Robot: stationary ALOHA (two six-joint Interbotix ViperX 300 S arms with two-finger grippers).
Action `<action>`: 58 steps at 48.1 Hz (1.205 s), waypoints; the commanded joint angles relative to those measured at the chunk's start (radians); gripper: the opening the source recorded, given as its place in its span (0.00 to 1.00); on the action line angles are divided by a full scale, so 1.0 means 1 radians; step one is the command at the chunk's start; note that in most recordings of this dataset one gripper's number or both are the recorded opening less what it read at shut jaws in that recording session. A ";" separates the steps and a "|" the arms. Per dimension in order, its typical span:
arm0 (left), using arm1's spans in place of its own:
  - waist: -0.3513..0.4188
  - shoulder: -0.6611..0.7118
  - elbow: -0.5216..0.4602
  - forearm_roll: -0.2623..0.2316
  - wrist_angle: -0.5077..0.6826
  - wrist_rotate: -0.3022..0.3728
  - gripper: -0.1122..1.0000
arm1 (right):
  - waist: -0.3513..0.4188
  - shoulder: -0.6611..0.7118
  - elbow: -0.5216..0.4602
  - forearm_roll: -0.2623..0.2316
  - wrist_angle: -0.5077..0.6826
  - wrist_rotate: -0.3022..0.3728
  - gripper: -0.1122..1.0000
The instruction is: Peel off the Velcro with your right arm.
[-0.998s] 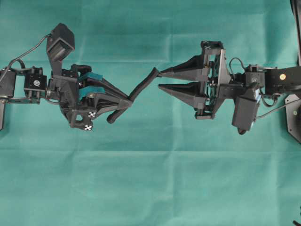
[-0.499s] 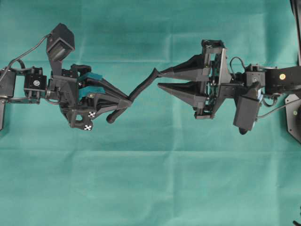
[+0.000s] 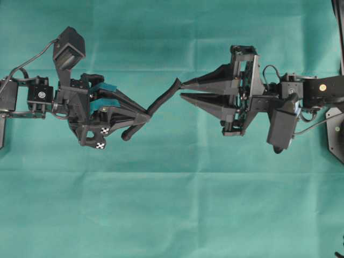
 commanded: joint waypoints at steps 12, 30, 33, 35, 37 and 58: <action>0.003 -0.012 -0.011 -0.002 -0.011 0.002 0.19 | 0.005 -0.009 -0.018 -0.002 -0.011 0.002 0.02; 0.003 -0.012 -0.008 -0.002 -0.011 0.002 0.19 | 0.003 -0.009 -0.015 -0.002 -0.011 0.002 0.02; 0.002 -0.012 -0.006 -0.002 -0.011 0.002 0.19 | 0.003 -0.009 -0.015 -0.002 -0.011 0.003 0.02; 0.003 -0.014 -0.008 -0.002 -0.011 0.002 0.19 | 0.003 -0.009 -0.014 -0.002 -0.011 0.003 0.02; 0.003 -0.012 -0.006 -0.002 -0.011 0.002 0.19 | 0.003 -0.009 -0.014 -0.002 -0.011 0.003 0.02; 0.002 -0.014 -0.008 0.000 -0.011 0.002 0.19 | 0.012 0.002 -0.015 -0.002 -0.011 0.009 0.02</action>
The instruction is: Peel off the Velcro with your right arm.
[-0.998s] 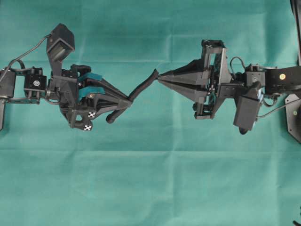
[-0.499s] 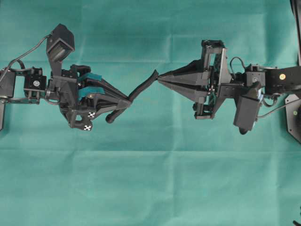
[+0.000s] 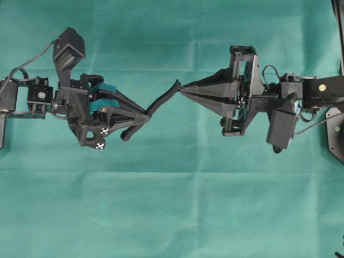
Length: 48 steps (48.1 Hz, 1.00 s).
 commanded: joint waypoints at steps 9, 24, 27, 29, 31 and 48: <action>0.006 -0.012 -0.011 -0.002 -0.011 0.002 0.19 | 0.023 0.006 -0.020 -0.002 -0.009 0.002 0.02; 0.012 -0.011 -0.014 -0.003 -0.011 0.000 0.19 | 0.038 0.008 -0.020 -0.002 -0.009 0.002 0.02; 0.012 -0.011 -0.014 -0.003 -0.011 0.000 0.19 | 0.041 0.011 -0.020 -0.002 -0.009 0.002 0.02; 0.012 -0.011 -0.015 -0.003 -0.011 0.000 0.19 | 0.043 0.012 -0.020 -0.002 -0.009 0.002 0.02; 0.012 -0.011 -0.015 -0.003 -0.011 0.000 0.19 | 0.043 0.015 -0.021 -0.002 -0.009 0.002 0.02; 0.012 -0.009 -0.017 -0.003 -0.011 0.000 0.19 | 0.055 0.043 -0.037 -0.002 -0.009 0.002 0.02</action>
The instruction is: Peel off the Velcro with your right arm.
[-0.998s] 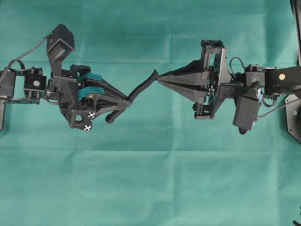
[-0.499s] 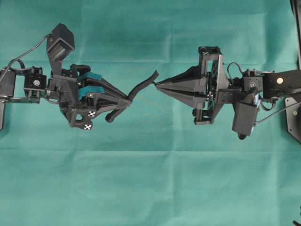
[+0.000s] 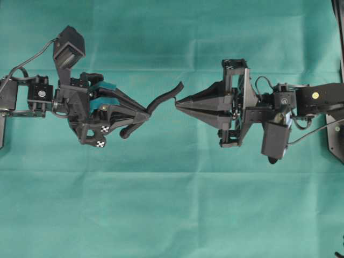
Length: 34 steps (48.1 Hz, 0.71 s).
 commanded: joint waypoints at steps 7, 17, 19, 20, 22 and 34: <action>0.006 -0.008 -0.018 -0.002 -0.011 0.000 0.19 | 0.012 0.011 -0.037 -0.002 -0.009 0.002 0.02; 0.006 -0.008 -0.018 -0.002 -0.011 0.000 0.19 | 0.021 0.034 -0.055 -0.002 -0.008 0.002 0.02; 0.006 -0.008 -0.018 -0.002 -0.011 0.000 0.19 | 0.025 0.037 -0.058 -0.002 -0.006 0.002 0.02; 0.006 -0.008 -0.018 -0.002 -0.011 0.000 0.19 | 0.025 0.040 -0.060 -0.002 -0.006 0.002 0.02; 0.006 -0.008 -0.018 -0.002 -0.011 0.000 0.19 | 0.028 0.044 -0.063 -0.002 -0.006 0.002 0.02; 0.006 -0.006 -0.017 -0.002 -0.025 0.000 0.19 | 0.040 0.064 -0.080 -0.002 -0.006 0.002 0.02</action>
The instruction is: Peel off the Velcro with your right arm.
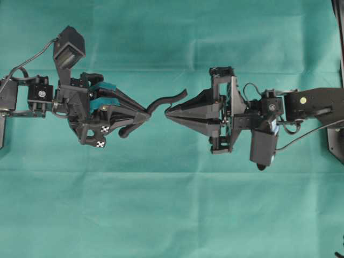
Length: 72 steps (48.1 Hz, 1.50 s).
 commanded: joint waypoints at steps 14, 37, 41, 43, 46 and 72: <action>0.006 -0.009 -0.015 -0.002 -0.021 0.000 0.19 | 0.025 0.029 -0.049 -0.002 -0.005 0.002 0.02; 0.006 -0.008 -0.017 -0.002 -0.021 0.000 0.19 | 0.041 0.063 -0.083 -0.002 -0.005 0.002 0.02; 0.006 -0.009 -0.017 -0.002 -0.021 0.000 0.19 | 0.043 0.071 -0.092 -0.002 0.002 0.002 0.02; 0.006 -0.009 -0.017 -0.002 -0.021 0.000 0.19 | 0.044 0.074 -0.097 -0.002 0.008 0.002 0.02; 0.006 -0.009 -0.015 -0.002 -0.021 0.000 0.19 | 0.046 0.080 -0.107 -0.002 0.020 0.002 0.02; 0.006 -0.008 -0.014 -0.002 -0.040 0.003 0.19 | 0.077 0.132 -0.181 -0.046 0.101 0.002 0.02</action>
